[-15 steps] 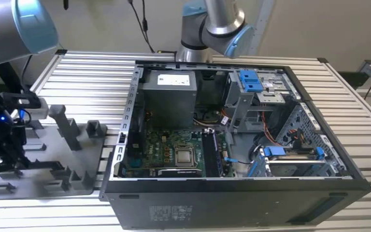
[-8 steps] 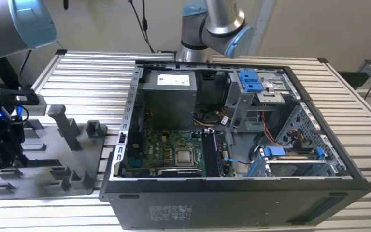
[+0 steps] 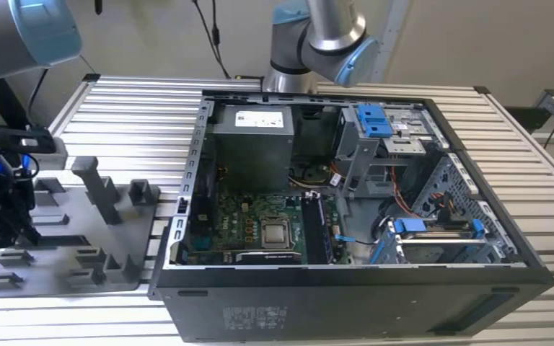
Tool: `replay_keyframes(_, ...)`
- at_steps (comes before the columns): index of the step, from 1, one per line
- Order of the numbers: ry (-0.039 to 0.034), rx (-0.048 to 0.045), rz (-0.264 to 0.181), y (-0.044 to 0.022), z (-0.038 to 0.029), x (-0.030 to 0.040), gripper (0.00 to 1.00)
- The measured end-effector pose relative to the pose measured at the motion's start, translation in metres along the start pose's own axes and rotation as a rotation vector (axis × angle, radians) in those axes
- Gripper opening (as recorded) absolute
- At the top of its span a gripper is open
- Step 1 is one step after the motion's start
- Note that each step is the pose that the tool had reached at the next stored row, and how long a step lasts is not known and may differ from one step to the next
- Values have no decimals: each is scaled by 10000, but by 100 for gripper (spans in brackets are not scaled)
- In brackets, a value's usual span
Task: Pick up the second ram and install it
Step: 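Pick up the second ram and move it above second insertion slot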
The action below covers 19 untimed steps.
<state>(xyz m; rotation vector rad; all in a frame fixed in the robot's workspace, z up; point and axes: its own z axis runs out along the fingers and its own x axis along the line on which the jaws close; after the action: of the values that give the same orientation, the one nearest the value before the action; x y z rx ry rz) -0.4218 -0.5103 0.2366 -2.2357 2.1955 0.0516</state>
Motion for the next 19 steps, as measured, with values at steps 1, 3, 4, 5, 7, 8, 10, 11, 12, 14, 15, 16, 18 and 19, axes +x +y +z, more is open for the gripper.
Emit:
replay_keyframes(1, -7, 1, 44, 0, -10, 0, 14)
replay_keyframes(3, -19, 4, 139, 1, -27, -1, 14)
replay_keyframes(4, -29, 5, 181, 1, -36, -1, 14)
replay_keyframes(5, -39, 8, 226, 1, -45, -1, 14)
replay_keyframes(7, -55, 9, 307, 1, -63, -2, 14)
replay_keyframes(8, -64, 11, 334, 1, -72, -2, 14)
replay_keyframes(10, -75, 11, 381, 2, -93, -3, 14)
replay_keyframes(11, -81, 11, 402, 2, -105, -3, 14)
replay_keyframes(12, -89, 13, 420, 2, -117, -3, 14)
replay_keyframes(14, -101, 14, 452, 3, -144, -4, 14)
replay_keyframes(15, -104, 15, 462, 3, -160, -5, 14)
replay_keyframes(16, -109, 15, 467, 3, -176, -5, 14)
replay_keyframes(18, -113, 15, 478, 4, -207, -6, 14)
replay_keyframes(19, -117, 15, 481, 4, -223, -6, 14)
